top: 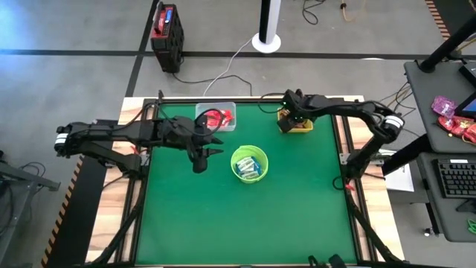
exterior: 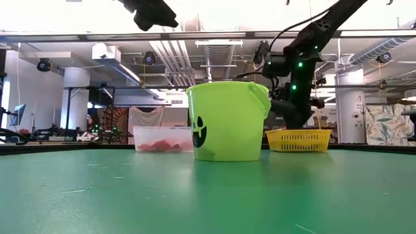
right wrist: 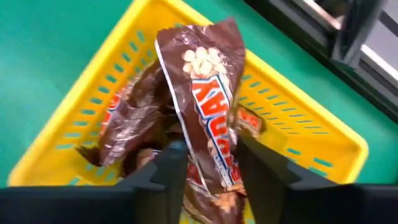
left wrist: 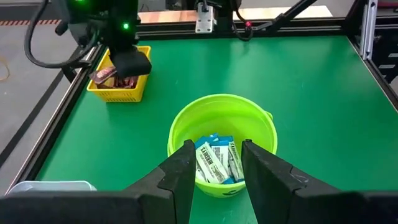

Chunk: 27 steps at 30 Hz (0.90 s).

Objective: Sort candy by brand, put in halloween buckets
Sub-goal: Put the brown chocolate into the yellow bin, then return to Home Position

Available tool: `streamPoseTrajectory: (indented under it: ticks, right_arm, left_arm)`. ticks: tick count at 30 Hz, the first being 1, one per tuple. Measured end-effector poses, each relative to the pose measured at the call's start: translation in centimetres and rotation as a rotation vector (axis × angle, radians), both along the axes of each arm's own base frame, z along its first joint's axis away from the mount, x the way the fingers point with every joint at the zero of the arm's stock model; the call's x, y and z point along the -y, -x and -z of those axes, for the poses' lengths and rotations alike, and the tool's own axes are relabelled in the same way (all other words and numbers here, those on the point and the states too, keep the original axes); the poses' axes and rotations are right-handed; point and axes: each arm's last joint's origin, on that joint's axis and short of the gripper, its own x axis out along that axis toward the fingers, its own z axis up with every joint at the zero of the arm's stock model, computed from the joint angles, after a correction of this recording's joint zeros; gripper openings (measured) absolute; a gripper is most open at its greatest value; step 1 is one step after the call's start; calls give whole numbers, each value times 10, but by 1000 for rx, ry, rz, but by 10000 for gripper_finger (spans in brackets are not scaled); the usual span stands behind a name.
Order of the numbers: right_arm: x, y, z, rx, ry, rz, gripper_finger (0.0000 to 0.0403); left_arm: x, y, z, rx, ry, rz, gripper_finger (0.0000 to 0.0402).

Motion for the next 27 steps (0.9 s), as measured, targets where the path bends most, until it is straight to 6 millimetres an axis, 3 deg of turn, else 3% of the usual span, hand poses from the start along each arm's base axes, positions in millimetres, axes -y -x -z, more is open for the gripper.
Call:
streamPoseTrajectory:
  ticks: [5, 12, 15, 19, 23, 27]
  right_arm:
    - [-2, -3, -9, 46, 53, 2, 179]
    - [-28, 6, -59, 206, 150, -32, 200]
    - [-54, 6, -82, 286, 192, -122, 197]
    - [-106, 2, -98, 432, 229, -306, 189]
    - [-157, 4, -95, 673, 328, -525, 181]
    - [-181, 20, -83, 890, 417, -639, 173]
  left_arm:
    - [3, -5, 9, 13, 126, -56, 113]
    - [11, 6, 24, 179, 146, -21, 113]
    - [17, 19, 32, 276, 178, 4, 113]
    - [25, 43, 36, 403, 233, 66, 113]
    - [27, 70, 40, 476, 247, 94, 113]
    - [24, 96, 46, 540, 248, 97, 113]
